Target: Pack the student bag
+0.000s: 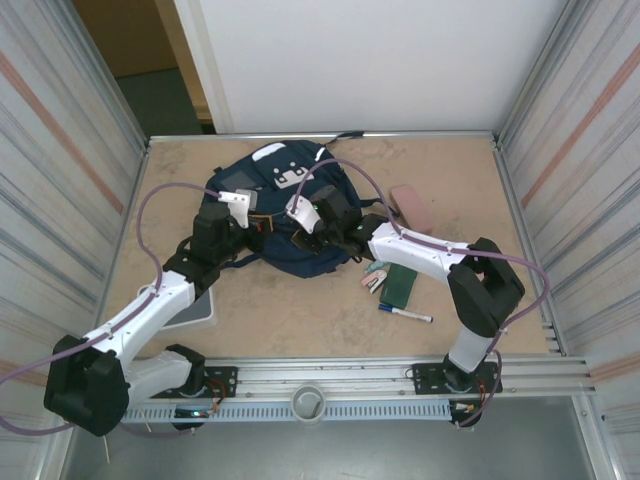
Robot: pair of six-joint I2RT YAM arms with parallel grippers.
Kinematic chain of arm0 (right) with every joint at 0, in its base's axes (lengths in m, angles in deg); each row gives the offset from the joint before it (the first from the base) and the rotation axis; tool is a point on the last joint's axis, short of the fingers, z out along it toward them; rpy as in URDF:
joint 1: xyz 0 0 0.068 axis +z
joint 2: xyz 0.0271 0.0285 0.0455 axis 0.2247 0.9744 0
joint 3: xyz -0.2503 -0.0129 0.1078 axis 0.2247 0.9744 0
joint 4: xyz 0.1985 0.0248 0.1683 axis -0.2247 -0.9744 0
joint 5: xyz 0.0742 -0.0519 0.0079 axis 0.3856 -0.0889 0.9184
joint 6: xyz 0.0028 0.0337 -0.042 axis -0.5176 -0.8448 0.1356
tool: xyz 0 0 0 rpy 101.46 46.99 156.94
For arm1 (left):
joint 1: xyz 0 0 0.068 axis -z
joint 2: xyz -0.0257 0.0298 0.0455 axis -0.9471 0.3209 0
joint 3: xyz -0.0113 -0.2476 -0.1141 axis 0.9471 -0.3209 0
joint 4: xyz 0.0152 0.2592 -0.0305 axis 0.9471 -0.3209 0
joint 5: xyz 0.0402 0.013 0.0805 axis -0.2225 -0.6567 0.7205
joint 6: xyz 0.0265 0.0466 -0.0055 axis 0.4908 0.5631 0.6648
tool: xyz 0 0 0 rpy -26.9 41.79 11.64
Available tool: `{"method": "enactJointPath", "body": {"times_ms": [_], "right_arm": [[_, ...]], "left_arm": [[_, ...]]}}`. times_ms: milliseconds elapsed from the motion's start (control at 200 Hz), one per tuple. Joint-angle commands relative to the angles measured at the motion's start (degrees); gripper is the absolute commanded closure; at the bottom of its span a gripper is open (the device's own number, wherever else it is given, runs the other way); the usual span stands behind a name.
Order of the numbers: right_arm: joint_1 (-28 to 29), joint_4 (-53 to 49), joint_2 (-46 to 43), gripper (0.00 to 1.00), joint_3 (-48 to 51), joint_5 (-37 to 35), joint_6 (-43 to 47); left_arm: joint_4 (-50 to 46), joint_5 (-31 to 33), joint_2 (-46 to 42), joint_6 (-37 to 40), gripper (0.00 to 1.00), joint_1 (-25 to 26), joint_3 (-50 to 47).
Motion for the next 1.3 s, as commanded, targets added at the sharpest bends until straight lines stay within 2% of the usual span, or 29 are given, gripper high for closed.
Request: {"method": "enactJointPath", "body": {"times_ms": [0, 120, 240, 426, 691, 761, 812, 852, 897, 957, 1052, 1147, 1222, 1293], "right_arm": [[-0.81, 1.32, -1.31, 0.83, 1.18, -2.48, 1.01], [-1.6, 2.14, -2.87, 1.0, 2.85, -3.24, 1.29], [-2.24, 2.67, -3.64, 1.0, 3.66, -3.03, 1.83], [-3.28, 3.62, -3.93, 1.0, 3.66, -0.62, 1.78], [-3.32, 3.93, -3.32, 1.0, 2.12, 3.77, -0.24], [-3.15, 3.38, -2.32, 1.0, 0.66, 4.9, -1.85], [-2.78, 1.92, -1.38, 1.0, -1.08, 4.89, -3.34], [-2.45, 0.17, -0.73, 0.91, -2.65, 4.76, -4.48], [-2.17, -1.82, -0.57, 0.75, -4.01, 4.36, -5.76], [-2.21, -4.86, -1.6, 0.59, -4.79, 3.63, -8.11], [-4.6, -7.2, -6.44, 0.43, -1.8, 4.87, -13.66], [-10.67, -9.25, -11.49, 0.24, 1.97, 9.15, -21.87], [-16.73, -12.37, -13.93, 0.19, 3.97, 9.44, -27.22], [-21.89, -14.65, -15.48, 0.15, 5.55, 6.32, -30.13]], "left_arm": [[3.24, -0.67, -1.39, -0.68, 1.0, -0.17, 3.19], [1.27, 2.91, -2.21, -1.57, 1.0, -2.48, 2.79], [0.34, 5.66, -2.71, -2.81, 1.0, -7.06, 1.23], [1.81, 4.9, -0.54, -4.72, 1.0, -15.9, -0.66], [4.83, 6.47, 13.19, -7.33, 1.0, -25.05, 2.24], [3.76, 3.91, 16.17, -7.03, 0.93, -26.34, 4.13], [2.55, 2.12, 16.01, -7.17, 0.8, -26.6, 4.68], [2.84, 0.54, 14.5, -7.49, 0.67, -26.54, 4.07], [4.76, -1.36, 11.93, -8.2, 0.57, -26.45, 2.43], [6.19, -2.34, 7.99, -8.4, 0.47, -25.3, 0.76], [5.47, -0.72, 3.7, -2.57, 0.34, -19.63, 1.31], [3.56, -0.1, 4.65, 6.71, 0.27, -11.13, 4.76], [1.22, -0.55, 8.81, 14.3, 0.25, -4.68, 8.69], [-3.31, 0.4, 13.73, 20.84, 0.23, 0.43, 13.29]]}}
